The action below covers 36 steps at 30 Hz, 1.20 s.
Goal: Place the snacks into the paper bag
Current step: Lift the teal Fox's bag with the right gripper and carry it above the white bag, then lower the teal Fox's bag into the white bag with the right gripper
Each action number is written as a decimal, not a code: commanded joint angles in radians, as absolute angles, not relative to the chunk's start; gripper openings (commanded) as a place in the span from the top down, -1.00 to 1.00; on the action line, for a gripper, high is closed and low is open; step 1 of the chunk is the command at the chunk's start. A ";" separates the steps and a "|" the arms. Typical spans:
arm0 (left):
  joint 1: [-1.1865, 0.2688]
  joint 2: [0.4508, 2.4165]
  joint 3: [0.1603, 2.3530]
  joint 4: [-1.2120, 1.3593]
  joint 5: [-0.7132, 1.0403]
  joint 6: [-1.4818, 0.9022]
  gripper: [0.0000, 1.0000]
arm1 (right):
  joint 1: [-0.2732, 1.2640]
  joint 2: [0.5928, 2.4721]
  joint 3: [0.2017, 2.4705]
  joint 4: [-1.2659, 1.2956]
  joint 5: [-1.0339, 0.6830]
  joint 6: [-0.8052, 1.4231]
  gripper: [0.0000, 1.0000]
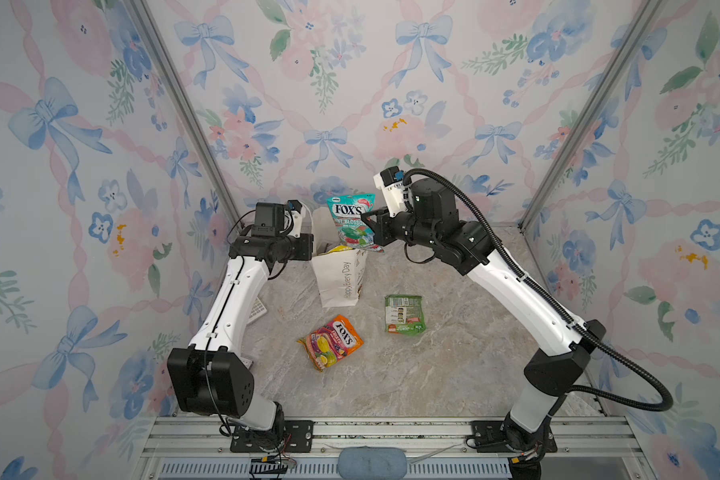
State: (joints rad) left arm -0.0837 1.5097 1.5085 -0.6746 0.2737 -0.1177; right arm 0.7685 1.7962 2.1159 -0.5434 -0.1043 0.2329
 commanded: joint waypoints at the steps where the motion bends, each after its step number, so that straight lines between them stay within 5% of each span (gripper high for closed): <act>1: -0.078 1.500 1.496 -0.665 0.279 -0.128 1.00 | 0.755 1.845 2.213 -0.568 -0.101 0.199 1.00; 36: -0.066 1.499 1.494 -0.665 0.284 -0.126 1.00 | 0.709 2.323 2.672 -0.637 -0.214 0.282 1.00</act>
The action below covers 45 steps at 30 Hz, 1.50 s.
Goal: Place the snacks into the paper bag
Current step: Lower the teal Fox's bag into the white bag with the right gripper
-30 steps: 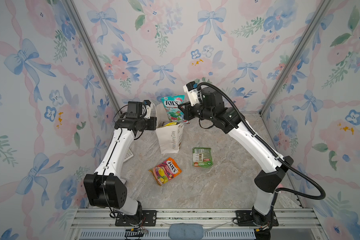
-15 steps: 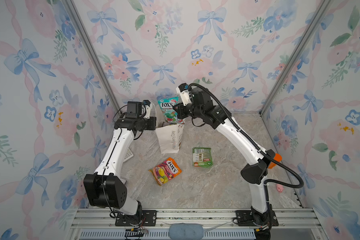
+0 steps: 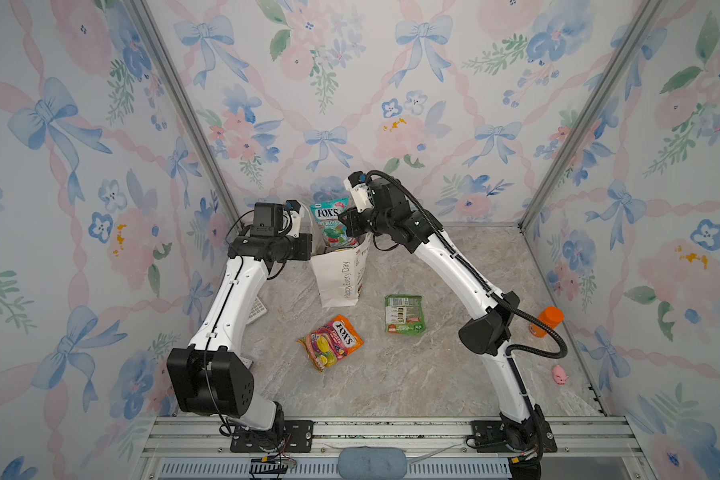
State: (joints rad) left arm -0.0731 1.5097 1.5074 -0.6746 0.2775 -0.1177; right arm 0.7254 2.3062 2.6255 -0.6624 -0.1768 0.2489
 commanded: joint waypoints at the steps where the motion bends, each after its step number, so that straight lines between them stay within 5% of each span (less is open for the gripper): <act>1: -0.064 1.500 1.496 -0.665 0.286 -0.126 1.00 | 0.706 2.331 2.671 -0.633 -0.224 0.294 1.00; 8: -0.063 1.500 1.496 -0.665 0.288 -0.127 1.00 | 0.668 2.380 2.672 -0.584 -0.282 0.401 1.00; 9: -0.063 1.500 1.496 -0.666 0.287 -0.127 1.00 | 0.664 2.382 2.674 -0.581 -0.277 0.411 0.82; 11: -0.063 1.498 1.496 -0.666 0.287 -0.128 1.00 | 0.654 2.376 2.678 -0.582 -0.264 0.429 0.15; 15: -0.061 1.500 1.496 -0.665 0.289 -0.127 1.00 | 0.648 2.332 2.675 -0.575 -0.260 0.429 -0.35; 24: -0.057 1.500 1.497 -0.664 0.293 -0.127 1.00 | 0.671 2.173 2.527 -0.521 -0.209 0.372 -0.33; 31: -0.056 1.500 1.498 -0.665 0.293 -0.127 1.00 | 0.705 2.185 2.556 -0.594 -0.162 0.306 0.02; 38: -0.055 1.499 1.496 -0.666 0.293 -0.128 1.00 | 0.703 2.194 2.539 -0.623 -0.188 0.310 -0.13; 45: -0.055 1.500 1.497 -0.665 0.293 -0.128 1.00 | 0.652 2.109 2.296 -0.414 -0.363 0.431 -0.31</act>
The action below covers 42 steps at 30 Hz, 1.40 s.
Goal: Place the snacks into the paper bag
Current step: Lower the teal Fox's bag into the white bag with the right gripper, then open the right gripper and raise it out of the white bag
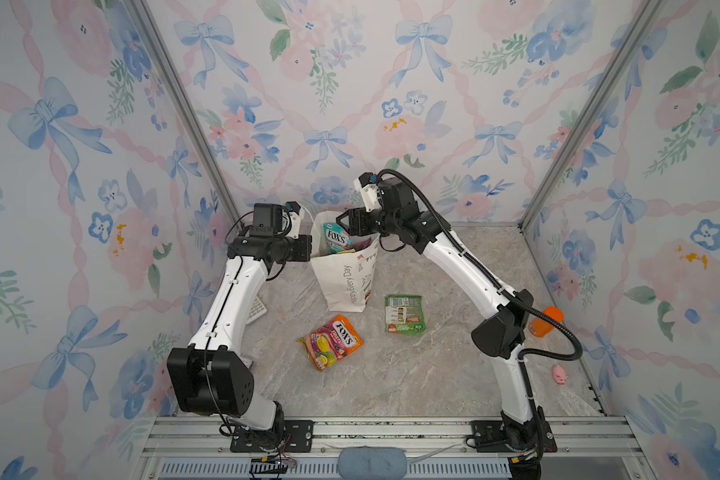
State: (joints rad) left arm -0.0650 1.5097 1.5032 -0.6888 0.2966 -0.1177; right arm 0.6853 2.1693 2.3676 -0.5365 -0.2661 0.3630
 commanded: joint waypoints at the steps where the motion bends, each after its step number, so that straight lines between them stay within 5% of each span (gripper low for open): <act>1: -0.055 1.500 1.497 -0.665 0.293 -0.129 1.00 | 0.643 2.099 2.257 -0.359 -0.405 0.451 -0.33; 23: -0.057 1.498 1.499 -0.664 0.304 -0.131 1.00 | 0.627 2.214 2.268 0.184 -0.783 0.757 -0.98; 31: -0.058 1.497 1.499 -0.664 0.308 -0.132 1.00 | 0.646 2.318 2.384 0.408 -0.901 0.930 -0.93; 42: -0.057 1.494 1.499 -0.664 0.309 -0.132 1.00 | 0.672 2.297 2.530 0.273 -0.945 0.873 -0.93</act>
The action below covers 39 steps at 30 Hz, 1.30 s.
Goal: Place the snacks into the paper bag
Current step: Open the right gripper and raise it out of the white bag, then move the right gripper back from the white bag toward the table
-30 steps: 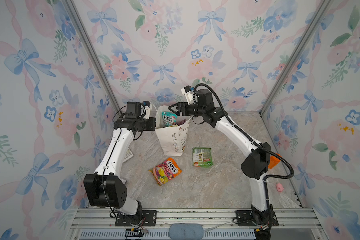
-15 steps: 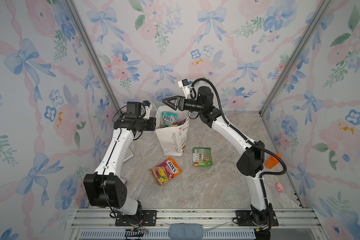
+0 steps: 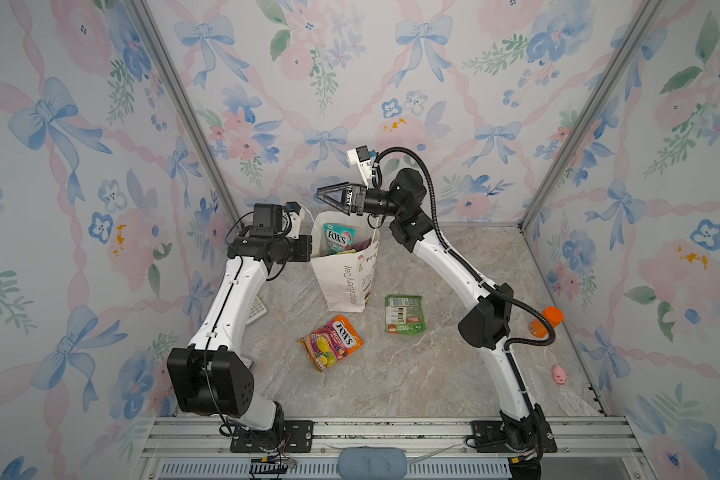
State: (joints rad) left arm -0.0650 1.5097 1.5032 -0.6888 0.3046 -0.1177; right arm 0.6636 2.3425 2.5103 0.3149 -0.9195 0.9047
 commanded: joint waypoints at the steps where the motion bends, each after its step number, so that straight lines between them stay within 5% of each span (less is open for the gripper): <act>1: -0.057 1.494 1.499 -0.664 0.310 -0.132 1.00 | 0.672 2.284 2.529 0.222 -0.936 0.845 -0.93; 12: -0.055 1.486 1.499 -0.664 0.300 -0.130 1.00 | 0.657 2.030 2.415 -0.443 -0.566 0.365 -0.96; 27: -0.056 1.479 1.497 -0.653 0.302 -0.138 1.00 | 0.506 1.496 1.617 -0.515 -0.244 0.332 -0.68; 39: -0.055 1.453 1.489 -0.635 0.307 -0.146 1.00 | 0.474 1.417 1.101 -0.459 -0.187 0.481 -0.41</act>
